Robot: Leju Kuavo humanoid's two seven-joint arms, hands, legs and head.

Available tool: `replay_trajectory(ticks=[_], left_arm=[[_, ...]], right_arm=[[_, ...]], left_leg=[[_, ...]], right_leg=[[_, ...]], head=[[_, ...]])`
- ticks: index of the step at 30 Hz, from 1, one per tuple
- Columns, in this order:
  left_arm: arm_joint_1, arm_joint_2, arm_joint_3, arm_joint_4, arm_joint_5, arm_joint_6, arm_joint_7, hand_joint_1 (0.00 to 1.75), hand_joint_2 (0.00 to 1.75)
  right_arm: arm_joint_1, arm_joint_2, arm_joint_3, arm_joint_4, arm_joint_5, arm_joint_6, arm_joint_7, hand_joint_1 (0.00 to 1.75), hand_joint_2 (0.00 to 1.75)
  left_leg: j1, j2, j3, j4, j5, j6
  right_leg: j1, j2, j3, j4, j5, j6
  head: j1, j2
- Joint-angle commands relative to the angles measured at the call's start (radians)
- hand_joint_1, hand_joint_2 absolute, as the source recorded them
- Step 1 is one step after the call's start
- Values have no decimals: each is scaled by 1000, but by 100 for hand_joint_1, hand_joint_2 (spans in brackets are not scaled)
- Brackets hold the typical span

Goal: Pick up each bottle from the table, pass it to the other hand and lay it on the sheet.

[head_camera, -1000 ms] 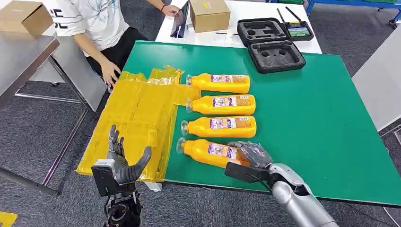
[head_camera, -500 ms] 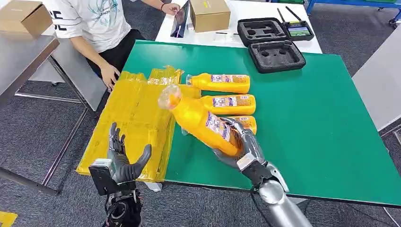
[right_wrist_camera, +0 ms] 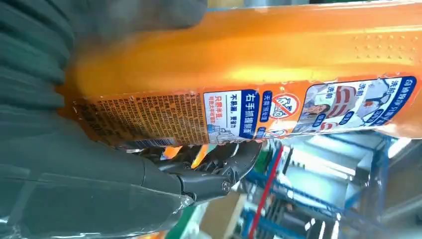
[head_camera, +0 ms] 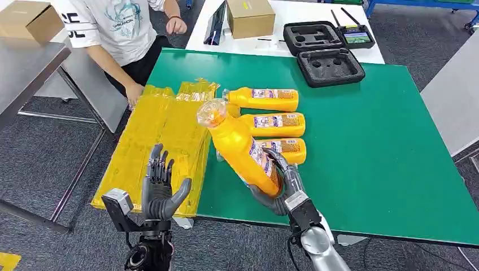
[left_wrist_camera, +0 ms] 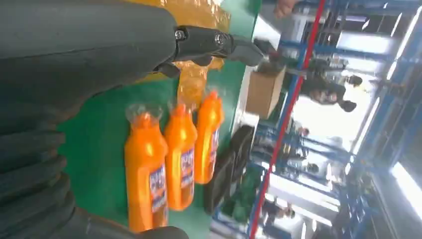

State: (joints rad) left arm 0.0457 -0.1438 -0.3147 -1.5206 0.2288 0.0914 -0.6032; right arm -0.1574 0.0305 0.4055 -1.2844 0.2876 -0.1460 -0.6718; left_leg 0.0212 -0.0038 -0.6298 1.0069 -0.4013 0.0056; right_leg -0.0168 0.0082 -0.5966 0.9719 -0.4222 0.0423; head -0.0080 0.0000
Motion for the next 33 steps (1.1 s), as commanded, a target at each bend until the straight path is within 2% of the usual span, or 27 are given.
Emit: replay_trajectory(ticks=[1, 3, 10, 22, 27, 28, 29, 30, 31, 33], left_arm=[[-94, 48, -115, 76, -2, -121, 32, 0, 175], [-124, 50, -128, 105, -14, -130, 31, 0, 175], [-206, 37, -133, 218, -18, -153, 44, 0, 175], [-242, 27, -135, 279, -23, -178, 45, 0, 175], [-229, 26, -92, 245, 9, -191, 15, 0, 175], [-222, 26, -81, 234, 12, -189, 14, 5, 175], [-217, 25, -71, 227, 13, -187, 14, 140, 175], [-208, 22, -60, 220, 14, -184, 14, 169, 175], [-206, 22, -60, 221, 14, -184, 14, 175, 175], [-193, 22, -55, 212, 11, -173, 9, 175, 175]], right_arm=[[-40, 101, 18, 218, -18, 99, -26, 175, 175], [-70, 121, 27, 251, -6, 115, -26, 175, 175], [-126, 149, 63, 351, 28, 176, -19, 175, 175], [-145, 162, 94, 430, 68, 152, -18, 175, 175], [-152, 165, 93, 455, 91, 157, -10, 175, 175], [-157, 164, 89, 464, 94, 158, -11, 175, 175], [-163, 164, 85, 471, 98, 161, -13, 175, 175], [-167, 167, 77, 477, 101, 162, -14, 175, 175], [-169, 166, 77, 476, 101, 162, -14, 175, 175], [-172, 168, 74, 479, 107, 166, -16, 175, 175]], left_leg=[[0, 0, 8, -1, -3, 1], [0, 0, 3, -1, 0, 0], [-1, 1, 6, -2, -1, 1], [-1, 1, 5, -1, -1, 1], [0, 1, 4, -1, -1, 1], [0, 1, 6, -1, -2, 1], [0, 1, 4, -1, -1, 1], [0, 1, 3, -1, 0, 0], [0, 1, 5, -1, -2, 1], [0, 1, 5, -1, -1, 1]], right_leg=[[1, -1, 8, -2, -3, -3], [0, 0, 2, -1, 0, -1], [0, 0, 6, -1, -1, -2], [0, 0, 5, -1, -1, -2], [0, 0, 4, -1, -1, -2], [0, 0, 5, -1, -2, -2], [0, 0, 4, -1, -1, -2], [0, 0, 2, -1, 0, -1], [0, 0, 5, -1, -2, -2], [0, 0, 5, -1, -1, -2]], head=[[0, 0], [0, 0], [0, 0], [0, 0], [0, 0], [0, 0], [0, 0], [0, 0], [0, 0], [0, 0]])
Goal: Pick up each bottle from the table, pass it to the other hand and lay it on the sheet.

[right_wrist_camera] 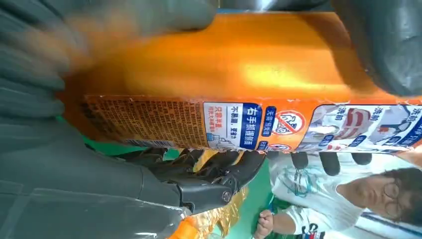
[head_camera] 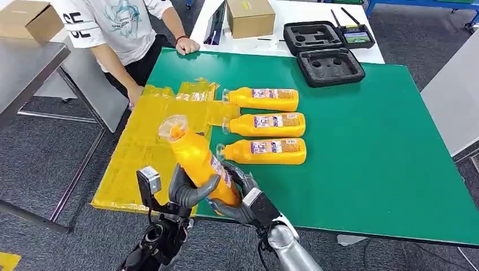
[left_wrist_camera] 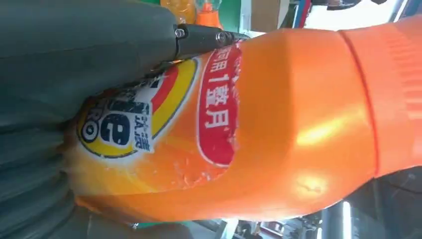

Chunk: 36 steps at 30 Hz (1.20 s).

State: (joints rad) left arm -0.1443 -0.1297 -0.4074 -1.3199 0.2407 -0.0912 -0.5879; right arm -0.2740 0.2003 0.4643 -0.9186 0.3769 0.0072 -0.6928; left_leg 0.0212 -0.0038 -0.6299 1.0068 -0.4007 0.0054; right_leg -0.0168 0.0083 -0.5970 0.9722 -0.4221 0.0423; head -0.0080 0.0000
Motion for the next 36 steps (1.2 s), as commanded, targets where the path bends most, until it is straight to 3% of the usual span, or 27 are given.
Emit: replay_trajectory(ticks=[1, 10, 11, 12, 13, 14, 20, 26, 29, 35, 36], left_arm=[[-3, 7, 38, 11, -1, 10, -6, 175, 175], [31, 10, 48, -13, -6, 28, -23, 175, 175], [34, 11, 50, -18, -5, 29, -24, 175, 175], [38, 7, 59, -25, -13, 52, -34, 175, 175], [39, 6, 61, -25, -16, 58, -35, 175, 175], [43, 7, 66, -32, -23, 74, -33, 175, 175], [55, 6, 73, -53, -61, 125, -48, 175, 175], [71, 16, 140, -108, -325, 461, -83, 175, 175], [49, 49, 156, -116, -443, 550, -84, 175, 175], [-69, 125, 157, -54, -684, 571, 43, 175, 175], [-141, 185, 129, 29, -813, 550, 123, 175, 175]], right_arm=[[-55, -2, 15, 113, 18, 13, 5, 175, 175], [-61, -3, 15, 124, 28, 20, -1, 175, 175], [-67, -2, 16, 126, 30, 19, -5, 73, 175], [-70, 4, 8, 126, 22, 4, -5, 0, 175], [-70, 5, 6, 125, 20, 2, -5, 0, 175], [-71, 7, 3, 119, 13, 2, -5, 0, 0], [-55, 2, -5, 64, -22, -10, -5, 0, 0], [34, -39, 12, -250, -177, -67, -5, 0, 0], [84, -52, 16, -349, -224, -65, -5, 0, 0], [123, -62, 51, -469, -328, -31, -5, 0, 0], [130, -64, 66, -516, -368, -9, -5, 0, 0]], left_leg=[[0, 1, 3, -1, -1, 1], [0, 1, 6, -1, -2, 1], [-1, 1, 4, -1, -2, 1], [0, 1, 5, -1, -2, 1], [0, 1, 4, 0, -2, 1], [0, 1, 5, 0, -2, 1], [0, 0, 2, -1, -1, 1], [0, 0, 1, 0, -1, 1], [0, -1, 4, 0, -2, 1], [0, -1, 4, 0, -2, 1], [0, -1, 1, 0, -1, 0]], right_leg=[[0, 0, 3, -1, -1, -1], [0, 0, 6, -1, -2, -2], [0, 0, 4, -1, -2, -1], [0, 0, 5, -1, -2, -2], [0, 0, 3, 0, -1, -1], [0, 0, 5, -1, -2, -2], [0, 0, 2, 0, -1, -1], [0, -1, 1, 0, -1, -1], [1, -2, 4, 0, -2, -2], [1, -3, 4, 1, -3, -2], [0, -2, 1, 0, -1, -2]], head=[[0, 0], [0, 0], [0, 0], [0, 0], [0, 0], [0, 0], [0, 0], [0, 0], [0, 0], [0, 0], [0, 0]])
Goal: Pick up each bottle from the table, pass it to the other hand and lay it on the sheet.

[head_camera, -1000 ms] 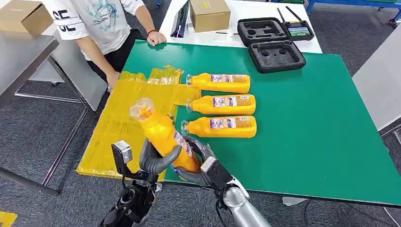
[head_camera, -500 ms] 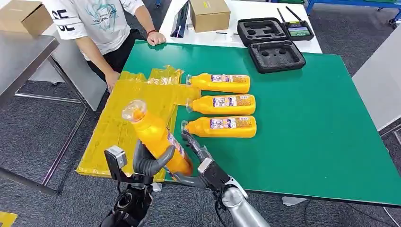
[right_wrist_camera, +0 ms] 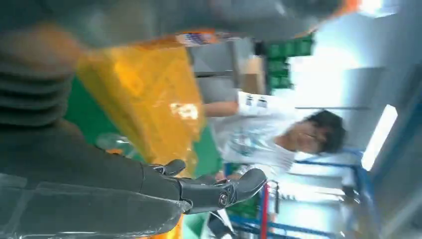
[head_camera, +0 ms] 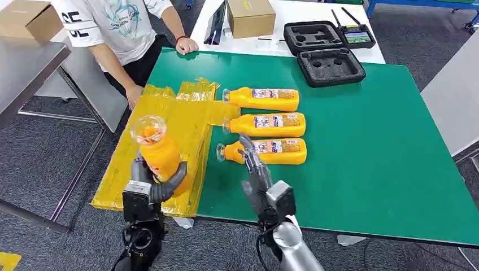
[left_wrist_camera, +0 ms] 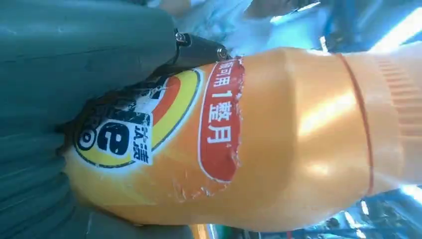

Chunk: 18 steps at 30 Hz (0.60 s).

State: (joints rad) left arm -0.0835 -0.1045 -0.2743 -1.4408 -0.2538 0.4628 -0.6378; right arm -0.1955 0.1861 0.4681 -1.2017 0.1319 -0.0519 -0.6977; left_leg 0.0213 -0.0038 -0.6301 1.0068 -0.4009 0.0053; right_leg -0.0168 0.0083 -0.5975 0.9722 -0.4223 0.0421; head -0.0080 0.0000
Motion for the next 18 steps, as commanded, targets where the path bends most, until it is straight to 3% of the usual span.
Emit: replay_trajectory(ticks=[1, 6, 10, 14, 18], left_arm=[[-245, 184, -12, 203, -351, -21, 187, 175, 175], [-395, 271, -91, 443, -504, -97, 244, 175, 175], [-525, 330, -183, 634, -555, -192, 222, 175, 175], [-579, 329, -214, 694, -574, -208, 219, 175, 175], [-681, 307, -313, 848, -627, -338, 247, 175, 175]], right_arm=[[55, -49, 69, -246, -134, 50, 0, 0, 0], [60, -31, 58, -289, -210, 101, 0, 0, 0], [51, -4, 45, -295, -234, 139, 0, 0, 0], [39, 2, 45, -282, -232, 137, 0, 0, 0], [14, -3, 62, -234, -234, 139, 0, 0, 0]], left_leg=[[0, -3, 3, 0, -1, 0], [0, -1, 4, -1, 1, -1], [1, -2, 5, -1, 1, -2], [1, -2, 3, 0, 2, -2], [1, -2, 3, 0, 2, -2]], right_leg=[[1, -4, 3, 1, -2, -3], [1, -2, 4, 0, -1, -3], [1, -3, 5, 0, -1, -3], [1, -2, 3, 1, 0, -2], [1, -3, 3, 1, 0, -2]], head=[[0, 0], [0, 0], [1, 0], [1, 0], [0, 0]])
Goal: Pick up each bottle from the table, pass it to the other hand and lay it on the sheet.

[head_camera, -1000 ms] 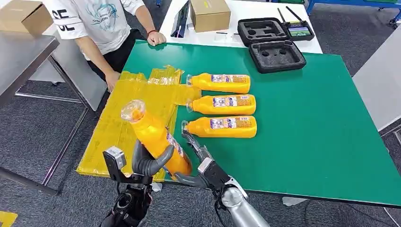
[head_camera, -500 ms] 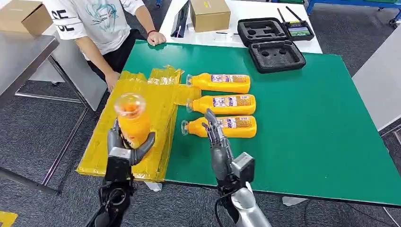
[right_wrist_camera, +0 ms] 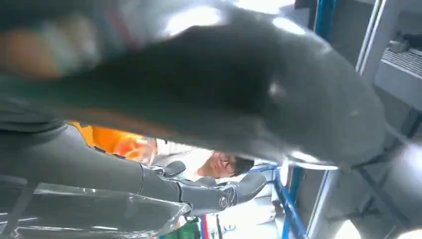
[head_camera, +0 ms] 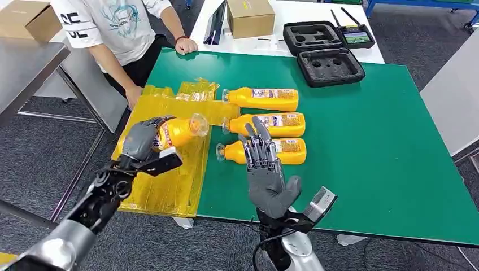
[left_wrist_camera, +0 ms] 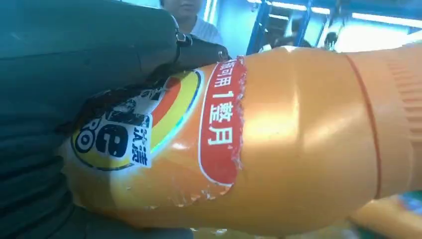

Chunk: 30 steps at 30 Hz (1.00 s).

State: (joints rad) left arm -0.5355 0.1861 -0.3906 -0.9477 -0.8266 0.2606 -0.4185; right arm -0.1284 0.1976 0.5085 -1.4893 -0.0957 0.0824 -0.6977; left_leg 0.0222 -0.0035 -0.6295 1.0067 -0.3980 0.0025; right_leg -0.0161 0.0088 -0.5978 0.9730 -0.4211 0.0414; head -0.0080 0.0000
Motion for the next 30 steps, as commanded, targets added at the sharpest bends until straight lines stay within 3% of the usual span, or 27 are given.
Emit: replay_trajectory(ticks=[1, 9, 18, 30], left_arm=[[-249, 6, -197, 388, -43, -172, 35, 175, 175], [-323, -33, -254, 521, -65, -297, 68, 175, 175], [-328, -29, -292, 558, -66, -415, 55, 175, 175], [-277, -22, -304, 547, -68, -403, 63, 175, 175]], right_arm=[[-54, -14, 22, 63, -5, -2, 0, 0, 0], [-105, -9, 42, 159, -38, 4, 0, 0, 0], [-124, -17, 63, 194, -37, -23, 0, 0, 0], [-120, -20, 69, 224, -51, -16, 0, 0, 0]], left_leg=[[0, -3, 4, 0, -1, 1], [0, -1, 4, 0, -2, 1], [0, 0, 4, 0, -2, 1], [0, 1, 4, -1, -2, 1]], right_leg=[[1, -4, 5, 0, -2, -2], [1, -2, 6, -1, -2, -2], [1, -1, 5, 0, -2, -1], [0, 0, 5, -1, -1, -1]], head=[[0, 0], [0, 0], [0, 0], [0, 0]])
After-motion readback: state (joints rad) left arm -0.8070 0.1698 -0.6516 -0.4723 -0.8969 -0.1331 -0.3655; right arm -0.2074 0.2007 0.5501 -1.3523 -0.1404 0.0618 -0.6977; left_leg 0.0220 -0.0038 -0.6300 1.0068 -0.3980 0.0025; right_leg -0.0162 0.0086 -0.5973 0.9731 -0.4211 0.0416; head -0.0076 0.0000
